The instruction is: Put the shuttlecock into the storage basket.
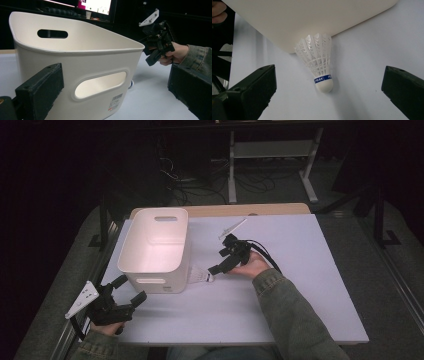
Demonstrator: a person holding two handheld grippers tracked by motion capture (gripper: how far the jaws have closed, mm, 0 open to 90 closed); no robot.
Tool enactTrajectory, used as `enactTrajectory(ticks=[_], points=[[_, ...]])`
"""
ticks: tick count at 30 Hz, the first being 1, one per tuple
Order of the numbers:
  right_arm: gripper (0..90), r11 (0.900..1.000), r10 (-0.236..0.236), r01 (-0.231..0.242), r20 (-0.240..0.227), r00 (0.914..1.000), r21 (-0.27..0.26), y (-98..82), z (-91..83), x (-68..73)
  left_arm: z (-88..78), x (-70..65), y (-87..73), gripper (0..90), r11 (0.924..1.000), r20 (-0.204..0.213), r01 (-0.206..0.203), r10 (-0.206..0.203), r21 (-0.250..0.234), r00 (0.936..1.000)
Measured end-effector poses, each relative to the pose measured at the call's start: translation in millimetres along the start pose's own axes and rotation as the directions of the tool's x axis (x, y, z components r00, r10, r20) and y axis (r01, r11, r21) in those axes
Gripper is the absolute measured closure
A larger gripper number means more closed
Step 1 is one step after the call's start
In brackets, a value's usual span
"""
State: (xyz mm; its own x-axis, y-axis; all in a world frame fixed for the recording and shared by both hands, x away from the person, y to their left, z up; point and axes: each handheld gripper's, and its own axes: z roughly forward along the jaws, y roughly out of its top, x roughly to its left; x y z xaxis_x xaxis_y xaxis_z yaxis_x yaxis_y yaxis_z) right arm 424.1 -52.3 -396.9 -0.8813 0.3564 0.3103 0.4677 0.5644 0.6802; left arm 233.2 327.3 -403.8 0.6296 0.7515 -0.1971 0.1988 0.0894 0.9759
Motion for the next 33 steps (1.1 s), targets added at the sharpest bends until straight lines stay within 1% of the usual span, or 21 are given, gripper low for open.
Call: enactTrajectory(ticks=[1,2,4,5,7,8,9,11,12,14,15,16,18,22,23,24,25,27,28,29,33], points=[[0.0,1.0,0.015,-0.015,0.001,0.9999,0.01,0.4,0.2,0.0,-0.1,0.0,0.0,0.0,1.0,0.0,-0.001,0.001,0.0,1.0],[0.0,1.0,0.022,-0.022,-0.01,0.9997,0.008,0.2,1.3,-0.6,-0.1,0.1,0.0,0.0,1.0,0.0,-0.003,0.003,0.001,1.0],[0.0,1.0,0.007,-0.006,-0.007,1.0,0.015,-0.9,5.6,-3.2,-0.1,0.1,0.0,0.0,1.0,-0.001,-0.002,0.002,0.0,1.0],[0.0,0.999,0.022,-0.022,-0.011,0.9997,0.028,-1.5,7.3,-2.6,-0.1,0.0,0.0,0.0,1.0,-0.001,0.0,0.0,0.0,1.0],[0.4,0.999,0.011,-0.01,-0.014,0.9998,0.03,-2.2,11.0,-3.9,0.0,-0.1,0.0,0.0,1.0,0.0,0.0,0.0,0.0,1.0],[0.4,0.999,0.019,-0.018,-0.012,0.9997,0.031,-2.3,12.3,-3.8,-0.2,0.1,0.0,0.0,1.0,0.0,-0.003,0.003,0.001,1.0],[0.4,1.0,0.011,-0.01,-0.014,0.9998,0.028,-2.5,14.1,-4.8,-0.2,0.0,0.0,0.0,1.0,0.001,-0.002,0.002,0.0,1.0],[0.4,0.999,0.014,-0.014,-0.007,0.9999,0.033,-2.5,16.3,-4.5,-0.2,0.1,0.0,0.0,1.0,0.001,-0.002,0.002,0.0,1.0],[0.4,1.0,0.01,-0.009,-0.012,0.9999,0.028,-3.0,18.4,-5.1,-0.1,0.0,0.0,0.0,1.0,0.001,0.0,0.0,-0.002,1.0],[0.5,0.999,-0.001,0.001,-0.01,0.9999,0.036,-3.7,21.3,-5.9,-0.2,0.0,0.0,0.0,1.0,0.002,0.0,0.0,-0.001,1.0],[0.5,0.999,0.009,-0.009,-0.007,0.9999,0.042,-4.3,22.8,-5.4,-0.3,0.0,0.0,0.0,1.0,0.001,0.0,0.0,-0.001,1.0],[0.7,0.999,-0.003,0.003,-0.003,1.0,0.047,-4.6,24.2,-6.1,-0.4,0.1,0.1,0.0,1.0,0.001,-0.002,0.002,-0.001,1.0],[2.4,0.999,-0.012,0.012,-0.005,0.9999,0.051,-5.5,26.3,-6.9,-0.4,0.1,0.0,0.0,1.0,0.002,0.0,0.0,-0.002,1.0],[3.5,0.998,-0.01,0.01,-0.008,0.9999,0.054,-5.5,28.6,-6.4,-0.2,0.1,0.0,0.0,1.0,0.002,0.001,-0.001,-0.002,1.0],[4.0,0.998,-0.016,0.016,-0.007,0.9999,0.055,-5.6,29.5,-6.9,-0.2,0.0,-0.1,0.0,1.0,0.001,0.002,-0.002,-0.001,1.0],[4.8,0.998,-0.015,0.016,-0.014,0.9998,0.059,-5.9,30.5,-6.6,-0.2,0.1,0.0,0.0,1.0,0.002,0.001,-0.001,-0.002,1.0],[5.4,0.997,-0.022,0.023,-0.009,0.9997,0.067,-6.5,31.1,-6.3,-0.2,0.1,0.0,0.0,1.0,0.002,0.0,0.0,-0.002,1.0],[6.2,0.997,-0.021,0.021,-0.004,0.9998,0.078,-7.7,33.3,-5.8,-0.2,0.1,0.0,0.0,1.0,0.002,-0.001,0.001,-0.001,1.0],[7.2,0.996,-0.032,0.032,-0.005,0.9995,0.083,-8.4,34.8,-6.2,-0.2,0.1,0.0,0.0,1.0,0.001,0.0,0.0,0.0,1.0],[8.3,0.996,-0.032,0.032,-0.007,0.9995,0.086,-9.1,36.5,-5.6,-0.3,0.0,0.0,0.0,1.0,0.002,0.0,0.0,0.0,1.0],[13.0,0.995,-0.045,0.046,-0.012,0.9989,0.084,-8.9,39.4,-4.3,-0.2,0.0,-0.1,0.0,1.0,0.001,0.003,-0.003,-0.001,1.0]])
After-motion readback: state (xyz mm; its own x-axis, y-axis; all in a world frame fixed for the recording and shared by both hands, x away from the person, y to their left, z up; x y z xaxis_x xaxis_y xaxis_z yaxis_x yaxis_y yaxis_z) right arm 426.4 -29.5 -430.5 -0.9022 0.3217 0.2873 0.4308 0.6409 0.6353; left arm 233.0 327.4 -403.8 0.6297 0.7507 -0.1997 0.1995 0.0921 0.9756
